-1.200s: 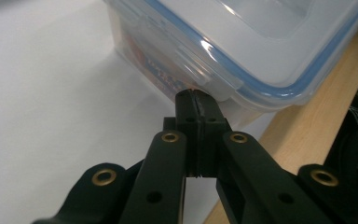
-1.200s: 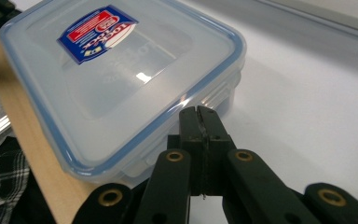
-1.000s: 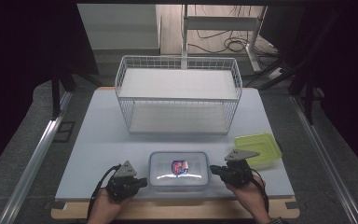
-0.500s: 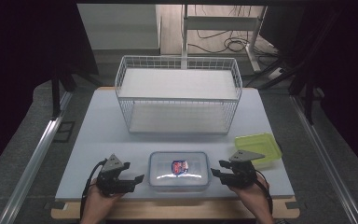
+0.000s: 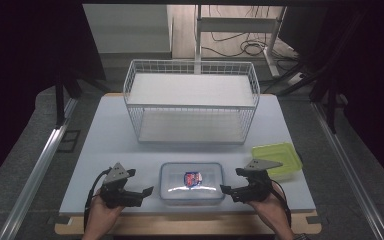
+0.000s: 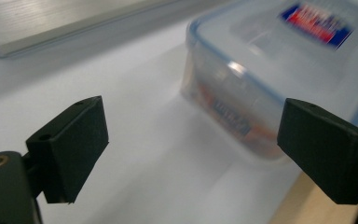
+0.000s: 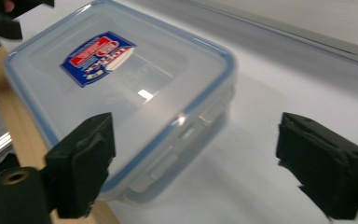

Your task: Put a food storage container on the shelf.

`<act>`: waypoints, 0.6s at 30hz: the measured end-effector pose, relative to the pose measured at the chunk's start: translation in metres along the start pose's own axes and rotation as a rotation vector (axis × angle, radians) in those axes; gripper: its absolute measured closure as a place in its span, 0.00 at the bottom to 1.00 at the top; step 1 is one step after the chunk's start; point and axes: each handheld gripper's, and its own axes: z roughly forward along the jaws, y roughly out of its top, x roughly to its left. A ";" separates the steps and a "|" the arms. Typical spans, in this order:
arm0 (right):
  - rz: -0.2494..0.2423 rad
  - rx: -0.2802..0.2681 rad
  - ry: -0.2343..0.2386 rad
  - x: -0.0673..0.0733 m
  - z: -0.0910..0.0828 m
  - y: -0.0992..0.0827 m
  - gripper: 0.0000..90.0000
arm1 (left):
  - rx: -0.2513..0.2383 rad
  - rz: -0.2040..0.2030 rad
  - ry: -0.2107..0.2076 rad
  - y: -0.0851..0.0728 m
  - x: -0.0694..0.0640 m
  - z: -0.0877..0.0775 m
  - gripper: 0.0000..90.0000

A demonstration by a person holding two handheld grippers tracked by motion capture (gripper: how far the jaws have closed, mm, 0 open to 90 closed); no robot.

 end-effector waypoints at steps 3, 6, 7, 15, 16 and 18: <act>-0.017 0.001 0.014 0.001 0.005 0.003 0.08 | 0.016 -0.020 -0.059 0.010 -0.001 0.002 0.07; 0.007 0.020 0.018 0.001 0.009 0.007 0.06 | 0.046 -0.013 -0.078 0.018 -0.004 0.009 0.05; 0.007 0.027 0.014 0.002 0.011 0.008 0.05 | 0.057 -0.009 -0.087 0.022 -0.005 0.013 0.04; 0.003 0.074 0.018 0.007 0.019 0.020 0.02 | 0.111 -0.013 -0.172 0.039 -0.010 0.038 0.04; 0.007 0.075 0.019 0.007 0.020 0.021 0.02 | 0.116 -0.012 -0.177 0.040 -0.011 0.040 0.04; 0.022 0.085 0.040 0.006 0.022 0.022 0.02 | 0.133 -0.014 -0.193 0.041 -0.013 0.045 0.03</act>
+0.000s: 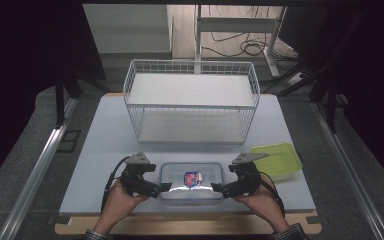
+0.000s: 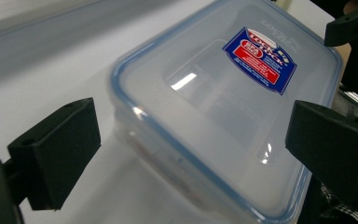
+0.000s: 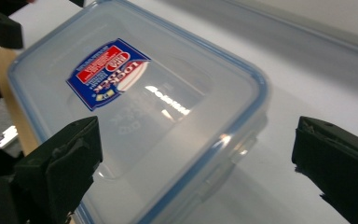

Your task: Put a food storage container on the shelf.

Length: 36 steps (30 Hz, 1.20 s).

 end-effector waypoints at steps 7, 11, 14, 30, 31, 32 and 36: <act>0.038 0.029 0.032 -0.003 0.009 -0.004 0.02 | 0.051 -0.023 -0.047 -0.006 0.003 0.012 0.01; 0.103 0.044 0.106 -0.007 0.015 -0.007 0.03 | 0.062 -0.063 -0.096 -0.009 0.005 0.019 0.00; 0.136 0.078 0.156 -0.007 0.020 -0.010 0.01 | 0.068 -0.076 -0.113 -0.011 0.005 0.018 0.00; 0.197 0.081 0.193 0.001 -0.007 -0.026 0.33 | 0.024 -0.098 -0.130 -0.031 -0.009 -0.010 0.34; 0.214 0.070 0.201 0.000 -0.010 -0.028 0.37 | 0.018 -0.103 -0.130 -0.032 -0.010 -0.013 0.37; 0.229 0.057 0.214 -0.001 -0.012 -0.030 0.41 | 0.012 -0.109 -0.130 -0.034 -0.010 -0.015 0.40; 0.257 0.038 0.226 -0.001 -0.019 -0.034 0.49 | -0.023 -0.147 -0.144 -0.038 -0.011 -0.019 0.50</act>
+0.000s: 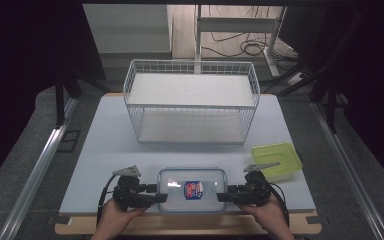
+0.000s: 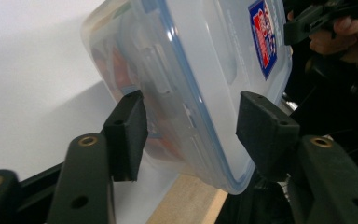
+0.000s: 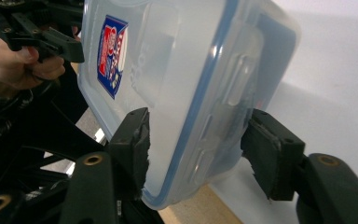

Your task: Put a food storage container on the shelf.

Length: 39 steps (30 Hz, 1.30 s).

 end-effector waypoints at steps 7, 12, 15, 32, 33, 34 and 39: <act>0.015 -0.060 -0.028 0.003 -0.004 -0.001 0.55 | -0.059 -0.032 0.025 0.003 0.000 0.001 0.56; -0.014 -0.088 -0.051 0.005 -0.003 -0.002 0.55 | -0.091 -0.044 0.026 0.004 0.003 -0.001 0.58; -0.030 -0.111 -0.048 0.005 -0.004 0.000 0.55 | -0.116 -0.042 0.014 0.007 0.003 -0.005 0.59; -0.118 -0.211 -0.060 0.017 -0.025 0.040 0.55 | -0.166 0.009 0.024 0.048 -0.002 -0.026 0.60; -0.118 -0.211 -0.060 0.017 -0.025 0.040 0.55 | -0.166 0.009 0.024 0.048 -0.002 -0.026 0.60; -0.124 -0.218 -0.065 0.018 -0.028 0.047 0.55 | -0.177 0.016 0.026 0.055 -0.002 -0.029 0.60; -0.137 -0.232 -0.069 0.020 -0.033 0.062 0.55 | -0.194 0.023 0.030 0.066 -0.001 -0.033 0.60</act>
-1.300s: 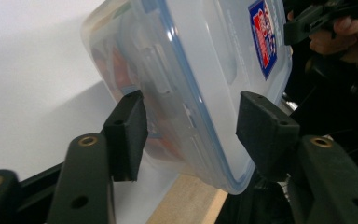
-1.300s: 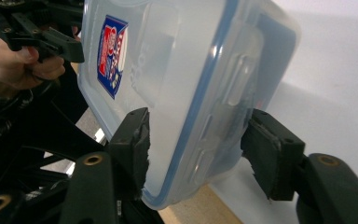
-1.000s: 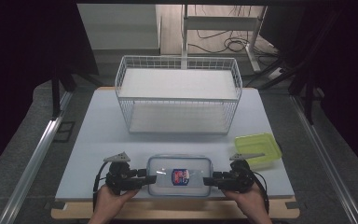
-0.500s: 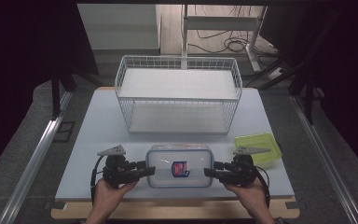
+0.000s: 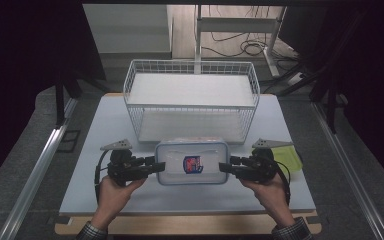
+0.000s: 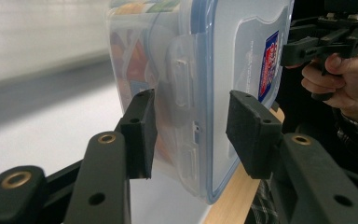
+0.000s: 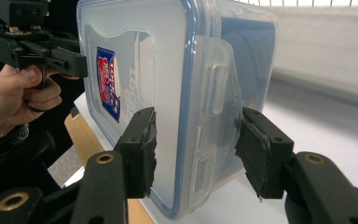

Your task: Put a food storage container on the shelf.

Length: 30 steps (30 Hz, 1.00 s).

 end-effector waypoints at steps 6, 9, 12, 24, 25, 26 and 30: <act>-0.004 -0.015 0.002 -0.001 0.000 0.017 0.55 | -0.013 0.009 0.007 0.015 0.002 -0.004 0.60; -0.008 -0.025 0.006 -0.001 0.001 0.026 0.55 | -0.021 0.018 0.013 0.025 0.002 -0.008 0.60; -0.018 -0.035 0.006 -0.001 0.000 0.034 0.55 | -0.030 0.024 0.018 0.035 0.002 -0.011 0.60; -0.033 -0.072 0.008 -0.001 -0.001 0.072 0.55 | -0.056 0.038 0.025 0.071 0.005 -0.020 0.60; -0.034 -0.074 0.008 -0.001 -0.001 0.076 0.55 | -0.058 0.038 0.025 0.074 0.005 -0.021 0.60; -0.035 -0.077 0.008 -0.002 -0.001 0.079 0.55 | -0.059 0.041 0.024 0.077 0.006 -0.021 0.60; -0.037 -0.088 0.011 -0.003 0.000 0.090 0.55 | -0.066 0.047 0.030 0.088 0.007 -0.025 0.60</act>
